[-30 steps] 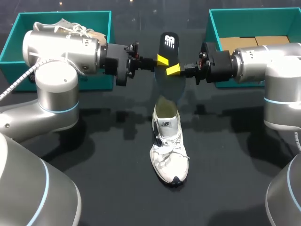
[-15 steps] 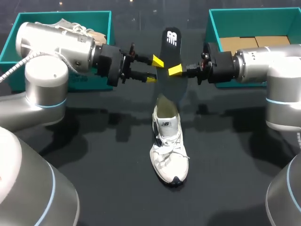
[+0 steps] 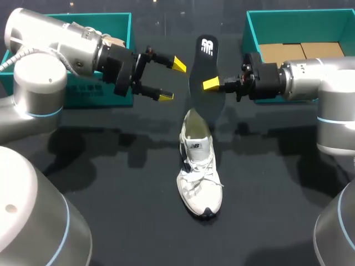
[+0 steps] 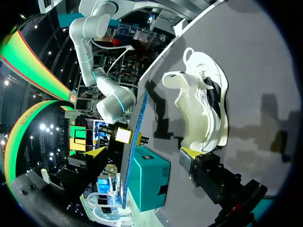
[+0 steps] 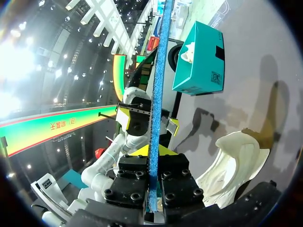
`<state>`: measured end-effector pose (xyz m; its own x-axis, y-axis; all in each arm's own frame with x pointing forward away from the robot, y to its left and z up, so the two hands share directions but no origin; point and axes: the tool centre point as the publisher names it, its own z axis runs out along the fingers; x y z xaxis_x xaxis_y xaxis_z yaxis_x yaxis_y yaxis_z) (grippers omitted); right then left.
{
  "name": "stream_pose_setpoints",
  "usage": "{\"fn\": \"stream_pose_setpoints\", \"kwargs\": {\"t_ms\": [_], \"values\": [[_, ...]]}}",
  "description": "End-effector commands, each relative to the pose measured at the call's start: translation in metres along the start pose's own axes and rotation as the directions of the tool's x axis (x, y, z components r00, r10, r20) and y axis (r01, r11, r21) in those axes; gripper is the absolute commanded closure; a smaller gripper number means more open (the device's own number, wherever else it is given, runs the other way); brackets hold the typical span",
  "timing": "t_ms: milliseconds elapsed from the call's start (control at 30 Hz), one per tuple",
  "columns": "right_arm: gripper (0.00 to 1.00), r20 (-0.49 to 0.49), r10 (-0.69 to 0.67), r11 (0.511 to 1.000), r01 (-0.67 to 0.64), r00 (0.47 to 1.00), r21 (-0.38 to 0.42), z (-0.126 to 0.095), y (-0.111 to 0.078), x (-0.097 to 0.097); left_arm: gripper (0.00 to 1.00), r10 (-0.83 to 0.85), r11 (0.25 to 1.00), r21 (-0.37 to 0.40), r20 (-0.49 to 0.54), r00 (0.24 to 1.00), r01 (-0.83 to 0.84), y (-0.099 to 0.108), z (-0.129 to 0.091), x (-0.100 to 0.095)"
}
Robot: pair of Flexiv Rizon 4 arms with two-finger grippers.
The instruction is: Take the shoe out of the shoebox, open the shoe tongue, remove and reinsert the insole, then place the shoe into the shoebox
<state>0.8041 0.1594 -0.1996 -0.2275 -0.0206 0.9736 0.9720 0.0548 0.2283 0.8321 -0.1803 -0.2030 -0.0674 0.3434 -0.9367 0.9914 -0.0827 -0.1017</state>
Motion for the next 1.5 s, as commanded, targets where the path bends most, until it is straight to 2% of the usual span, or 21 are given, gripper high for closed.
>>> {"fn": "stream_pose_setpoints", "kwargs": {"t_ms": [33,133,200,267,300,333,733,833,867,900,933,967,1000,1067,1100,1133,1167,1467,1500], "values": [[1.00,-0.001,-0.023,1.000,0.023,1.000,-0.007,-0.005,0.003,0.002,0.00,-0.171,0.983,-0.079,-0.063,0.983,0.166,-0.001,0.003,0.000],[1.00,0.046,-0.033,0.999,0.034,0.998,-0.018,-0.015,0.004,0.004,0.00,-0.337,0.935,-0.169,-0.152,0.929,0.312,0.004,-0.004,0.005],[1.00,0.065,-0.037,0.999,0.039,0.997,-0.023,-0.021,0.005,0.004,0.00,-0.443,0.892,-0.191,-0.190,0.876,0.410,0.005,-0.010,0.009],[1.00,0.068,-0.040,0.999,0.041,0.997,-0.027,-0.026,0.005,0.004,0.00,-0.564,0.823,-0.258,-0.269,0.780,0.506,0.007,-0.017,0.015],[1.00,0.076,-0.029,0.998,0.032,0.997,-0.048,-0.028,0.005,0.003,0.00,-0.574,0.812,-0.316,-0.278,0.771,0.491,0.007,-0.023,0.017],[1.00,0.098,0.002,0.998,0.005,0.995,-0.066,-0.029,0.005,0.002,0.00,-0.542,0.795,-0.482,-0.288,0.790,0.369,0.005,-0.031,0.018],[1.00,0.098,0.002,0.998,0.005,0.995,-0.066,-0.029,0.005,0.002,0.00,-0.542,0.795,-0.482,-0.288,0.790,0.369,0.005,-0.031,0.018],[1.00,0.061,-0.048,0.995,0.053,0.997,-0.088,-0.026,0.001,0.002,0.00,-0.699,0.676,-0.534,-0.244,0.672,0.508,-0.007,-0.021,0.022],[1.00,0.081,-0.060,0.993,0.068,0.995,-0.101,-0.023,-0.001,0.000,0.00,-0.725,0.652,-0.534,-0.232,0.648,0.538,-0.011,-0.022,0.025],[1.00,0.081,-0.068,0.991,0.076,0.994,-0.106,-0.022,-0.002,-0.001,0.00,-0.782,0.589,-0.557,-0.208,0.588,0.586,-0.014,-0.023,0.026],[1.00,0.078,-0.077,0.991,0.085,0.994,-0.106,-0.020,-0.003,-0.002,0.00,-0.808,0.552,-0.567,-0.186,0.559,0.611,-0.016,-0.023,0.029],[1.00,0.094,-0.088,0.988,0.099,0.992,-0.116,-0.018,-0.004,-0.004,0.00,-0.831,0.523,-0.556,-0.163,0.532,0.646,-0.020,-0.025,0.031],[1.00,0.099,-0.090,0.988,0.101,0.991,-0.117,-0.016,-0.004,-0.005,0.00,-0.877,0.446,-0.579,-0.129,0.463,0.683,-0.020,-0.026,0.033],[1.00,0.110,-0.112,0.985,0.125,0.988,-0.117,-0.012,-0.004,-0.006,0.00,-0.922,0.356,-0.570,-0.086,0.377,0.741,-0.021,-0.028,0.040],[1.00,0.127,-0.115,0.985,0.130,0.985,-0.118,-0.010,-0.004,-0.008,0.00,-0.958,0.253,-0.593,-0.043,0.284,0.765,-0.019,-0.029,0.044],[1.00,0.146,-0.116,0.982,0.135,0.982,-0.129,-0.010,-0.004,-0.008,0.00,-0.970,0.194,-0.617,-0.003,0.245,0.763,-0.017,-0.030,0.049],[1.00,0.201,-0.104,0.980,0.135,0.974,-0.148,-0.010,-0.004,-0.008,0.00,-0.969,0.116,-0.695,0.077,0.235,0.710,-0.016,-0.031,0.054],[1.00,0.201,-0.104,0.980,0.135,0.974,-0.148,-0.010,-0.004,-0.008,0.00,-0.969,0.116,-0.695,0.077,0.235,0.710,-0.016,-0.031,0.054],[1.00,0.201,-0.104,0.980,0.135,0.974,-0.148,-0.010,-0.004,-0.008,0.00,-0.973,0.083,-0.715,0.094,0.213,0.695,-0.016,-0.022,0.058]]}}
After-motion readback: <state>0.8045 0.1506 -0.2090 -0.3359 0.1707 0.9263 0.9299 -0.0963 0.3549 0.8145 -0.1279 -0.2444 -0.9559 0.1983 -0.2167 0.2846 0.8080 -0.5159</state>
